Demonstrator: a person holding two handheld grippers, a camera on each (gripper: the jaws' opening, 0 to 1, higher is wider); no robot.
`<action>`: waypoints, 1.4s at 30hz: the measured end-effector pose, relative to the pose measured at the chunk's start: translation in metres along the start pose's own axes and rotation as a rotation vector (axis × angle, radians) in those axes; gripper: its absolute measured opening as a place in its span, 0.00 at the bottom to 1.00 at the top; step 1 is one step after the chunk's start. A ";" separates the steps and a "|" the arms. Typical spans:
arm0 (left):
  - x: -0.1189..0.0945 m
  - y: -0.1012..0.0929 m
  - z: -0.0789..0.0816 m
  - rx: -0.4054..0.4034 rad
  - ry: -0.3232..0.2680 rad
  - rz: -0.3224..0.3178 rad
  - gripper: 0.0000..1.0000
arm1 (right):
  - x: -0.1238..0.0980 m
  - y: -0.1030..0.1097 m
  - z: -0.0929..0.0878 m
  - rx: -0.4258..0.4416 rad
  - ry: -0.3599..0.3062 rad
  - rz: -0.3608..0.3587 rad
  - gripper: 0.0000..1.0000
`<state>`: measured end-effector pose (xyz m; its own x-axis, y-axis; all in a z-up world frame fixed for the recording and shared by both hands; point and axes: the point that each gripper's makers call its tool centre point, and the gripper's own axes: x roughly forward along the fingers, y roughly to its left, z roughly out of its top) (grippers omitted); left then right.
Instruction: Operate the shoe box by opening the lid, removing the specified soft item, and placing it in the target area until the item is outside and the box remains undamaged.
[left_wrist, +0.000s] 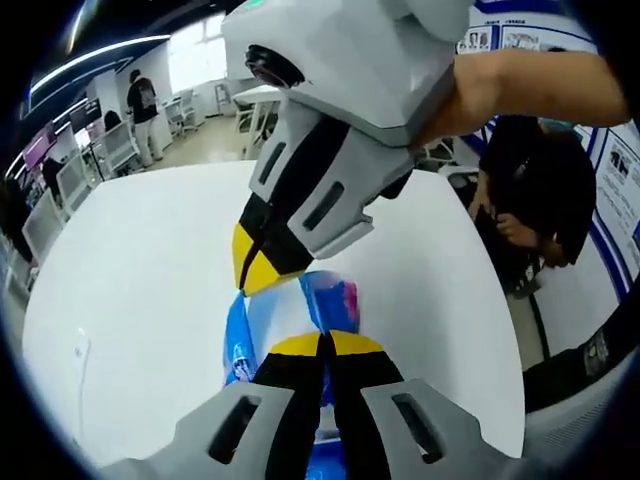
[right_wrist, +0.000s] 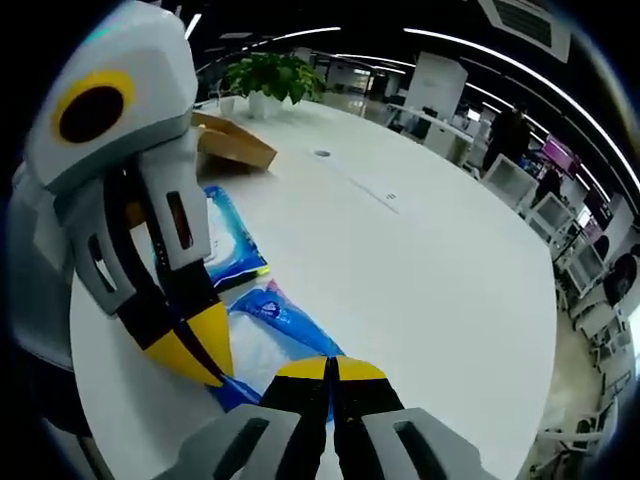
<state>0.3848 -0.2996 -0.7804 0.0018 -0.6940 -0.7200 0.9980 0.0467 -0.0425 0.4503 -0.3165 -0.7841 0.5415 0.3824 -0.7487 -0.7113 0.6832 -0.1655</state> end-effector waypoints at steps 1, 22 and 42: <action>0.000 0.000 0.000 -0.001 0.000 0.001 0.00 | 0.000 0.000 0.000 -0.002 0.000 -0.001 0.00; -0.008 -0.002 0.006 0.009 -0.004 0.018 0.01 | -0.009 0.001 -0.005 -0.001 0.024 -0.030 0.00; -0.058 0.001 0.001 -0.040 -0.025 0.088 0.07 | -0.034 0.021 0.010 0.013 -0.005 -0.047 0.05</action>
<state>0.3855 -0.2594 -0.7379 0.0918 -0.7036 -0.7047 0.9905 0.1371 -0.0079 0.4216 -0.3088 -0.7553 0.5761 0.3527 -0.7374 -0.6793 0.7083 -0.1919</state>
